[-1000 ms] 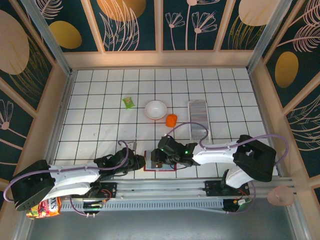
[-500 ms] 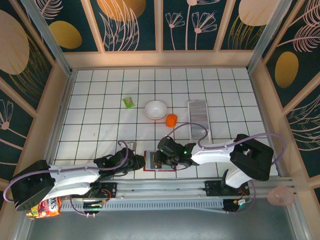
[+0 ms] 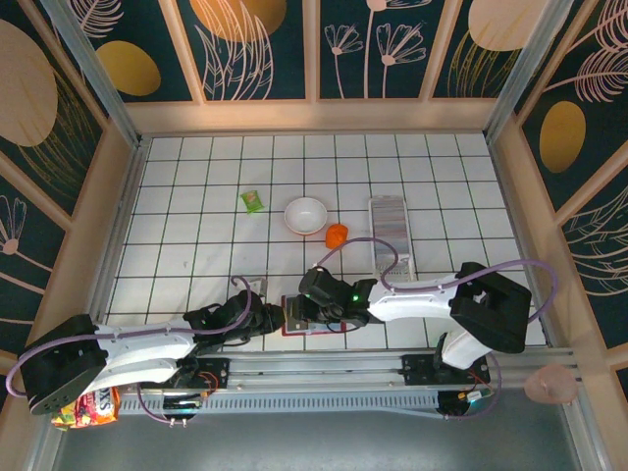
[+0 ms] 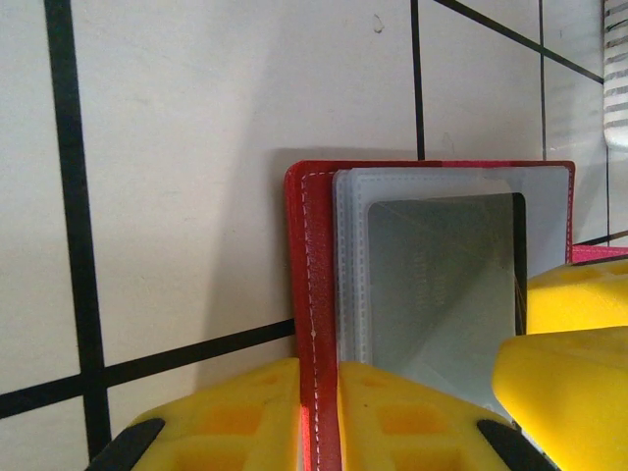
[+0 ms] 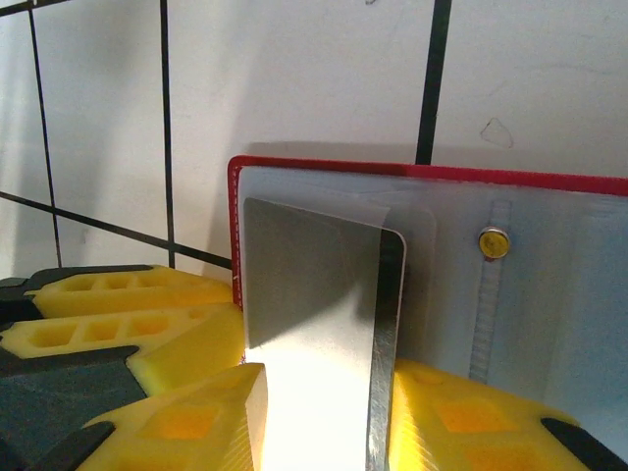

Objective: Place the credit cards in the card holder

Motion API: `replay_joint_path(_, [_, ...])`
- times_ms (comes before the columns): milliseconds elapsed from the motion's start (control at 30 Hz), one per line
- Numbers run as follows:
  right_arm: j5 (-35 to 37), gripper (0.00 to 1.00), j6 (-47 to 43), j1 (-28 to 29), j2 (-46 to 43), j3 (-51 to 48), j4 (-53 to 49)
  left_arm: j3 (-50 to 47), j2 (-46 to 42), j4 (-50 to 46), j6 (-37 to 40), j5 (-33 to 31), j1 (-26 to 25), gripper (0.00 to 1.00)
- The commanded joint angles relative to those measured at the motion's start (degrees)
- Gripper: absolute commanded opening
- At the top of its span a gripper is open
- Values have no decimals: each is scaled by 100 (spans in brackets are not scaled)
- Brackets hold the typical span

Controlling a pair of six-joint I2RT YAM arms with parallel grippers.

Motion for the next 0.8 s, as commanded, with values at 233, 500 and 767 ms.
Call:
replay_joint_path(233, [360,35,-24,104,-138,-71,-359,-114,-364,-535,-78,-98,-41,25])
replay_joint_path(500, [584,32,29,108,-337,-247,-492,-94,-528,-616,-144,27,-39,31])
replay_joint_path(767, [648,5,4,97,-223,-247,-525,24,-422,-533,-123,253,-38,34])
